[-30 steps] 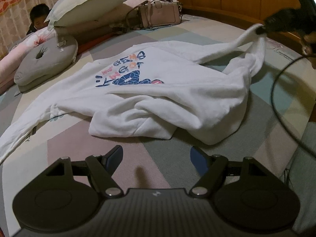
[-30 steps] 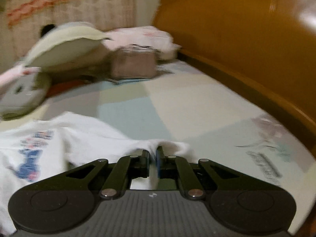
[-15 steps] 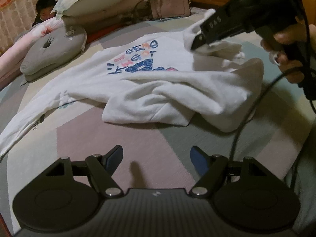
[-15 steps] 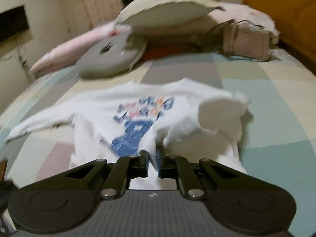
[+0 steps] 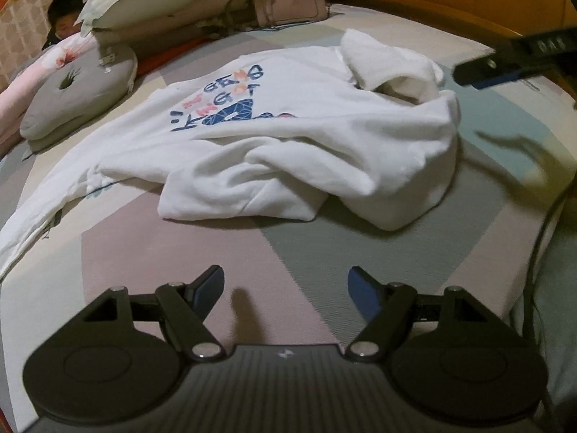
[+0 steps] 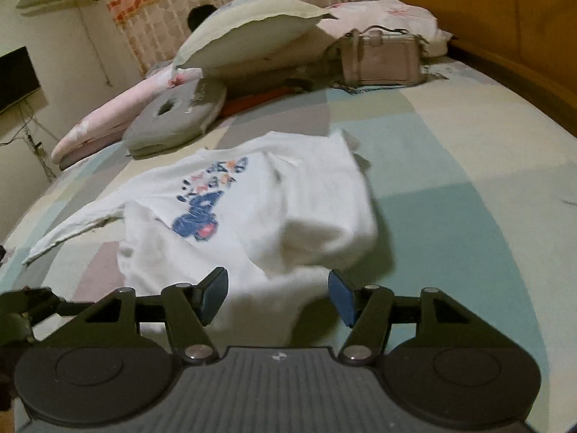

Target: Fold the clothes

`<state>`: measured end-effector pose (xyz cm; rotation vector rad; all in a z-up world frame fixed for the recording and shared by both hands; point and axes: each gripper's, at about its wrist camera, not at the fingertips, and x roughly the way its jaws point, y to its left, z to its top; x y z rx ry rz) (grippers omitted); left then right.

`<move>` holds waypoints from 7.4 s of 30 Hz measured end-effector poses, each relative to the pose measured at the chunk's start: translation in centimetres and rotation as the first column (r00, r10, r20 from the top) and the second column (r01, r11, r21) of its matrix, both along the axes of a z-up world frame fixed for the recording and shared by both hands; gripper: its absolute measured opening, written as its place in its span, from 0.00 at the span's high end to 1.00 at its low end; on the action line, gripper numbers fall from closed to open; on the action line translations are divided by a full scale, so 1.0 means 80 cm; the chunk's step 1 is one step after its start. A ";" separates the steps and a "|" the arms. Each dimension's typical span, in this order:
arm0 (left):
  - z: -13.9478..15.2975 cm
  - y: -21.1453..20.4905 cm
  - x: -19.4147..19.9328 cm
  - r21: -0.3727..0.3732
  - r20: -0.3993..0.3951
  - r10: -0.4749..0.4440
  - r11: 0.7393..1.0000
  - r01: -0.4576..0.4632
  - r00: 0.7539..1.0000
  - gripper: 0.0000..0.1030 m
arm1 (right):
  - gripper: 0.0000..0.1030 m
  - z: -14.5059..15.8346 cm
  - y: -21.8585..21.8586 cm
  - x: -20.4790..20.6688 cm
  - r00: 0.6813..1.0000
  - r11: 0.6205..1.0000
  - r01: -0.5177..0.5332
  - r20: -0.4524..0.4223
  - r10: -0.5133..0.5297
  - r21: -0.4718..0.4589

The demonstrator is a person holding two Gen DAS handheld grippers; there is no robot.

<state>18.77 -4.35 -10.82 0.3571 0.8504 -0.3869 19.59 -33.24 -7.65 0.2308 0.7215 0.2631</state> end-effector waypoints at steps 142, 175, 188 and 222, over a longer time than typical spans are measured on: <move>0.047 0.022 0.029 -0.040 0.024 -0.026 0.999 0.027 0.999 0.18 | 0.66 0.023 -0.044 0.272 0.995 0.984 -0.101 -0.028 0.098 -0.145; 0.015 0.085 0.095 -0.140 0.015 0.041 0.989 -0.038 0.999 0.16 | 0.93 -0.031 0.145 0.461 0.959 0.875 -0.258 0.003 0.284 -0.410; 0.020 0.107 0.096 -0.128 0.050 0.048 0.991 -0.042 0.998 0.15 | 0.83 0.011 0.157 0.470 0.948 0.865 -0.311 -0.058 0.314 -0.393; -0.002 0.166 0.099 -0.215 0.035 0.159 0.965 -0.148 0.987 0.15 | 0.90 -0.053 0.368 0.524 0.882 0.785 -0.418 0.003 0.471 -0.457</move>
